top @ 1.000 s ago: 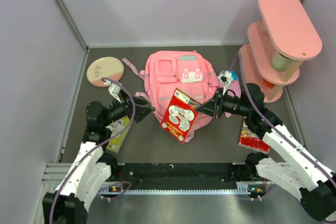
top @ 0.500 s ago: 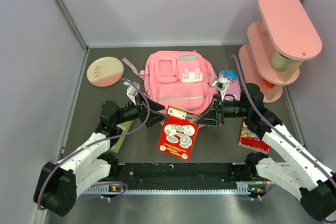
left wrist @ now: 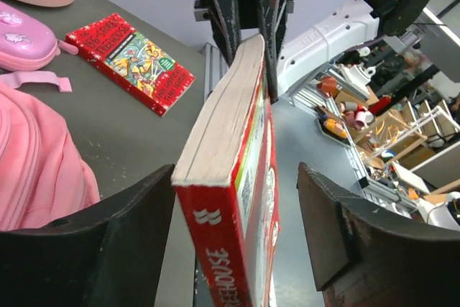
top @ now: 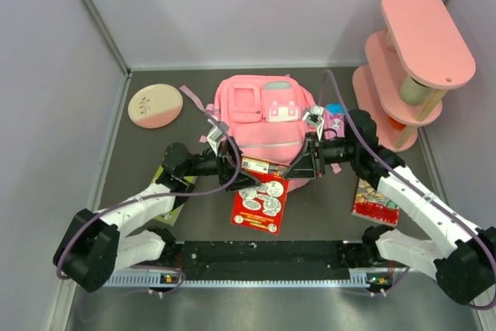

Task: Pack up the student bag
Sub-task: Pick up the book from the center of the board, then place the book in the student bag.

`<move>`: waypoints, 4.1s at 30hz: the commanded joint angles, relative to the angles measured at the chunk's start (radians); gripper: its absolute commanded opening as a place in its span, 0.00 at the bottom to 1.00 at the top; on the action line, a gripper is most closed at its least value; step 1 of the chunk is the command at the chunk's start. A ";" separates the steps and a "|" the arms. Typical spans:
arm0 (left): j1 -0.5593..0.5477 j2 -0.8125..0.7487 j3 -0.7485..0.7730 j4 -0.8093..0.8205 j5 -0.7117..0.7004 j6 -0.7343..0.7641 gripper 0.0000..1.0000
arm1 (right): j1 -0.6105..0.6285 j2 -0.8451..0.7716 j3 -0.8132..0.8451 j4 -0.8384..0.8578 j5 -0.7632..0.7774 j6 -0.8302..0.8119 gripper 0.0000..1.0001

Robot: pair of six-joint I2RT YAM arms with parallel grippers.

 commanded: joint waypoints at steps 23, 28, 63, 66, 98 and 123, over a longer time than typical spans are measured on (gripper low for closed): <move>-0.020 -0.344 -0.088 -0.281 -0.939 -0.058 0.00 | 0.005 -0.279 -0.326 0.185 0.697 0.452 0.80; -0.020 -0.387 -0.229 -0.044 -1.041 -0.266 0.00 | 0.173 -0.395 -0.496 0.421 0.850 0.619 0.97; -0.021 -0.211 -0.341 0.414 -0.977 -0.454 0.00 | 0.421 0.337 -0.444 1.449 0.904 0.805 0.64; -0.021 -0.201 -0.340 0.403 -0.973 -0.455 0.00 | 0.419 0.358 -0.392 1.442 0.849 0.803 0.69; -0.020 -0.241 0.133 -0.732 -0.869 0.226 0.87 | 0.418 -0.211 -0.359 0.533 1.258 0.537 0.00; -0.356 0.300 0.423 -0.997 -0.825 0.873 0.98 | 0.412 -0.688 -0.063 -0.467 1.780 0.386 0.00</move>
